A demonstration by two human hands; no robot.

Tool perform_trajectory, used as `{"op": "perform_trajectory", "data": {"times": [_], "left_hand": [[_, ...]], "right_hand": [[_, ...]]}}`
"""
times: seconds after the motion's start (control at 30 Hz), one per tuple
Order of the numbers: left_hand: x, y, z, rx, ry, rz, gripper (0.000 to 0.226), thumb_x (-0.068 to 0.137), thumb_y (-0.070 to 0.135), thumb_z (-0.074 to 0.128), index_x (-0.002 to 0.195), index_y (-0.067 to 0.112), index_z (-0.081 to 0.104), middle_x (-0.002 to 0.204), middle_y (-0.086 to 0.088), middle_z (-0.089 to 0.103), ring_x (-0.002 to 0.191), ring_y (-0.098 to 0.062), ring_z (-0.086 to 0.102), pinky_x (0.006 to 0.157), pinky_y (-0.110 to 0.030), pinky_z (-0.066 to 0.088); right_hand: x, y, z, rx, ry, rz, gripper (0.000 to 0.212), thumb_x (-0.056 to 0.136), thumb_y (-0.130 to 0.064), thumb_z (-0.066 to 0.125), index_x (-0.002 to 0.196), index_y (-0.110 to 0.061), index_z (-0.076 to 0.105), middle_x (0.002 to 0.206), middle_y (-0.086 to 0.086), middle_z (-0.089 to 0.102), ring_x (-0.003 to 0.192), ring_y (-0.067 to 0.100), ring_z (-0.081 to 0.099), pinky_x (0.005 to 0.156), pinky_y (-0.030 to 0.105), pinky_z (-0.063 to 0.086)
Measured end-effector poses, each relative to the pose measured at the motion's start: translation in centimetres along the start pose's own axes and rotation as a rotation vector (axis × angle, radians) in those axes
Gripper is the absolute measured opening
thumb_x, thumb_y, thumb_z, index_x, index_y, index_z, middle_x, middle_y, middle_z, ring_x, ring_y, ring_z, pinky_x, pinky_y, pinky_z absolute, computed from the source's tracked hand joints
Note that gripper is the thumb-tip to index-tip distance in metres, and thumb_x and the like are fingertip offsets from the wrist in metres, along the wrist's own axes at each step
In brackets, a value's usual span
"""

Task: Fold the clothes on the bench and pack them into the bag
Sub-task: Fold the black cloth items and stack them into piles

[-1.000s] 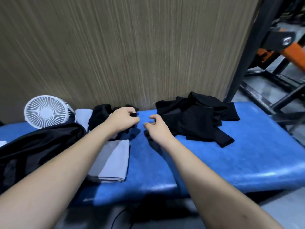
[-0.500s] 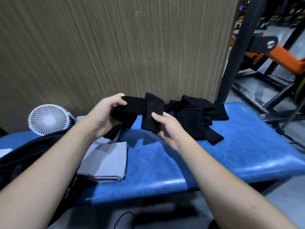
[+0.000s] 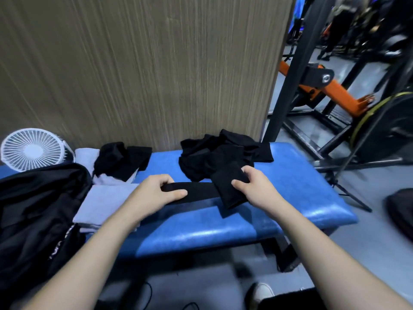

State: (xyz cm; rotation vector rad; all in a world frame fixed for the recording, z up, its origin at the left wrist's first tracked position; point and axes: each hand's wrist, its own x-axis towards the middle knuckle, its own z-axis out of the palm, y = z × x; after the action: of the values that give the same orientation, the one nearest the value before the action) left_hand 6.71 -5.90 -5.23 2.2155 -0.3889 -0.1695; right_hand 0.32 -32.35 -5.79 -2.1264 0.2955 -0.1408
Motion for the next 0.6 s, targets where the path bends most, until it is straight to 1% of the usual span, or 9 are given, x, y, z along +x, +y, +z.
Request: {"op": "perform_trajectory", "data": {"times": [0.03, 0.07, 0.13, 0.23, 0.3, 0.37, 0.5, 0.53, 0.6], "left_hand": [[-0.3, 0.4, 0.6, 0.033, -0.012, 0.011, 0.031, 0.075, 0.037, 0.082, 0.071, 0.014, 0.062, 0.059, 0.01, 0.059, 0.057, -0.008, 0.051, 0.06, -0.029, 0.041], [-0.5, 0.9, 1.3, 0.063, -0.024, 0.021, 0.026, 0.076, 0.036, 0.081, 0.073, 0.017, 0.063, 0.064, 0.01, 0.063, 0.06, -0.008, 0.055, 0.063, -0.03, 0.044], [-0.9, 1.7, 2.3, 0.098, -0.033, 0.033, 0.018, 0.078, 0.033, 0.079, 0.081, 0.024, 0.064, 0.076, 0.007, 0.067, 0.073, -0.011, 0.062, 0.073, -0.031, 0.049], [-1.3, 2.1, 3.7, 0.126, -0.057, 0.013, 0.021, 0.083, 0.025, 0.073, 0.096, 0.032, 0.058, 0.081, 0.009, 0.063, 0.078, -0.01, 0.059, 0.079, -0.033, 0.048], [-1.5, 2.1, 4.2, 0.118, -0.054, 0.005, 0.026, 0.085, 0.021, 0.069, 0.101, 0.033, 0.053, 0.084, 0.011, 0.064, 0.082, -0.007, 0.059, 0.077, -0.03, 0.048], [-1.6, 2.1, 4.5, 0.089, -0.04, -0.019, 0.026, 0.086, 0.018, 0.067, 0.104, 0.028, 0.051, 0.09, 0.012, 0.066, 0.084, -0.006, 0.059, 0.075, -0.027, 0.046], [-1.7, 1.6, 4.9, 0.088, -0.051, -0.05, 0.02, 0.087, 0.016, 0.063, 0.101, 0.026, 0.053, 0.104, 0.008, 0.062, 0.07, -0.002, 0.052, 0.071, -0.027, 0.04], [-1.8, 1.4, 4.9, 0.101, -0.054, -0.054, 0.019, 0.087, 0.016, 0.062, 0.102, 0.025, 0.054, 0.106, 0.008, 0.061, 0.071, -0.004, 0.052, 0.07, -0.025, 0.038], [-1.9, 1.0, 4.9, 0.132, -0.058, -0.062, 0.019, 0.09, 0.016, 0.06, 0.105, 0.025, 0.055, 0.109, 0.009, 0.06, 0.081, -0.008, 0.051, 0.066, -0.021, 0.036]], "right_hand": [[-0.4, 0.5, -0.4, -0.098, 0.013, 0.001, 0.008, 0.092, -0.021, 0.063, 0.089, -0.018, 0.057, 0.083, -0.005, 0.068, 0.082, 0.02, 0.064, 0.071, 0.035, 0.05], [-0.6, 1.0, -0.8, -0.176, 0.024, 0.007, 0.007, 0.093, -0.023, 0.063, 0.092, -0.02, 0.056, 0.086, -0.005, 0.068, 0.088, 0.021, 0.063, 0.075, 0.035, 0.049], [-1.1, 1.8, -1.5, -0.256, 0.048, 0.018, 0.007, 0.094, -0.024, 0.061, 0.094, -0.023, 0.054, 0.086, -0.004, 0.066, 0.09, 0.022, 0.061, 0.073, 0.035, 0.047], [-1.6, 2.6, -2.4, -0.322, 0.109, 0.044, 0.012, 0.092, -0.025, 0.06, 0.088, -0.023, 0.05, 0.08, -0.003, 0.065, 0.085, 0.025, 0.061, 0.071, 0.039, 0.05], [-1.6, 2.7, -2.8, -0.328, 0.148, 0.073, 0.01, 0.09, -0.025, 0.061, 0.087, -0.021, 0.052, 0.078, -0.001, 0.065, 0.082, 0.025, 0.061, 0.069, 0.039, 0.051], [-1.6, 2.6, -3.1, -0.323, 0.156, 0.091, 0.009, 0.088, -0.022, 0.061, 0.086, -0.018, 0.052, 0.078, 0.003, 0.066, 0.08, 0.025, 0.062, 0.068, 0.038, 0.05], [-1.5, 2.0, -3.4, -0.301, 0.138, 0.07, 0.011, 0.084, -0.014, 0.061, 0.086, -0.015, 0.051, 0.074, 0.006, 0.063, 0.075, 0.026, 0.058, 0.061, 0.034, 0.042], [-1.6, 1.7, -3.2, -0.284, 0.123, 0.046, 0.011, 0.084, -0.013, 0.062, 0.087, -0.014, 0.051, 0.075, 0.006, 0.063, 0.074, 0.025, 0.056, 0.061, 0.033, 0.041], [-1.7, 0.9, -2.6, -0.23, 0.068, -0.015, 0.012, 0.085, -0.013, 0.066, 0.089, -0.013, 0.054, 0.082, 0.007, 0.065, 0.072, 0.02, 0.053, 0.063, 0.026, 0.041]]}}
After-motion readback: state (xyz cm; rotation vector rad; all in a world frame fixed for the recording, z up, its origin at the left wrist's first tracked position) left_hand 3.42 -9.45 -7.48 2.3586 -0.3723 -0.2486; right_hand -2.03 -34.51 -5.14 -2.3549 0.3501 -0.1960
